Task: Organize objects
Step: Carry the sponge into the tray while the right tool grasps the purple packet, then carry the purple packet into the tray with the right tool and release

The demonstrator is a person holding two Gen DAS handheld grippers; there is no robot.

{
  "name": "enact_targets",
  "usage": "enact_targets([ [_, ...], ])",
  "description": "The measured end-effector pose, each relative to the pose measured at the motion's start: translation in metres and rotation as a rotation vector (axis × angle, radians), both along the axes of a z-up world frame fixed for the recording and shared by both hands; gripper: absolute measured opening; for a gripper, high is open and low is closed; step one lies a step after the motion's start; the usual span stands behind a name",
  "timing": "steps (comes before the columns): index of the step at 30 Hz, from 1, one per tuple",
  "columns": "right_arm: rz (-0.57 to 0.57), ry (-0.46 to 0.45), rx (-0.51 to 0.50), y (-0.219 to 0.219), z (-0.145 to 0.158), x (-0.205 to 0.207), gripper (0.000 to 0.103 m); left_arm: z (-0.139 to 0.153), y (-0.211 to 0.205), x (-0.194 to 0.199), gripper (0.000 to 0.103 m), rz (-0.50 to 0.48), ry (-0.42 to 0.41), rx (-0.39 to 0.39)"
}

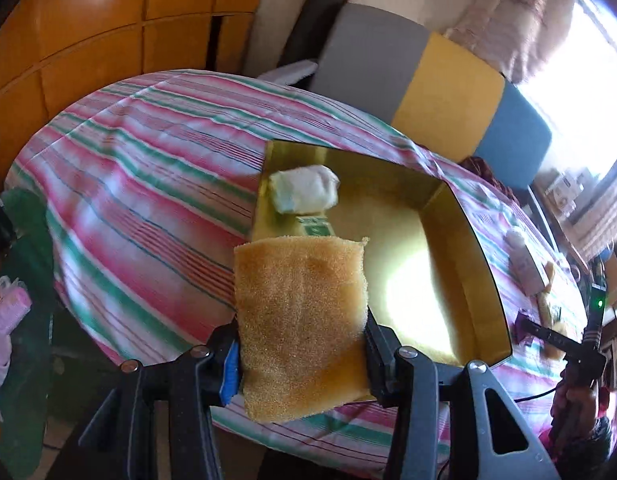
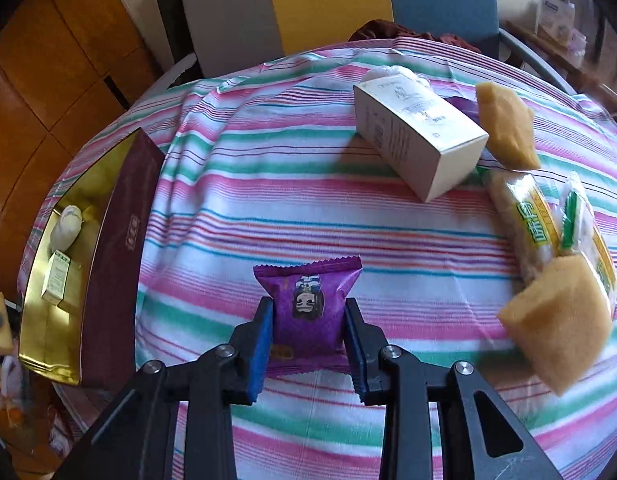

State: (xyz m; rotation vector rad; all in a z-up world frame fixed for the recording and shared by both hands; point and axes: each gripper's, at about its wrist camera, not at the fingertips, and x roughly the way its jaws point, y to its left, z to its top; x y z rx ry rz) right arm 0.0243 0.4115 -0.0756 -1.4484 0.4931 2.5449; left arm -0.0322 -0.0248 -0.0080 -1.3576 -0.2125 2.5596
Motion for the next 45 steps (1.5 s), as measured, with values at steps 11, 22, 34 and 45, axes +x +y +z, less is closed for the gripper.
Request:
enact_targets([
  [11, -0.002, -0.018, 0.022, -0.001, -0.003, -0.002, 0.033, -0.018, 0.028, -0.011, 0.05, -0.043, -0.028, -0.083],
  [22, -0.016, -0.02, 0.047, -0.005, -0.004, -0.001, 0.033, -0.027, 0.025, -0.006, 0.074, -0.024, -0.017, -0.142],
  [34, -0.053, 0.027, 0.063, -0.009, 0.023, 0.004, 0.032, 0.006, 0.018, 0.005, 0.074, 0.018, 0.1, -0.133],
  [45, 0.182, 0.187, 0.032, -0.097, 0.09, -0.011, 0.032, 0.016, 0.012, 0.012, 0.074, 0.025, 0.126, -0.111],
])
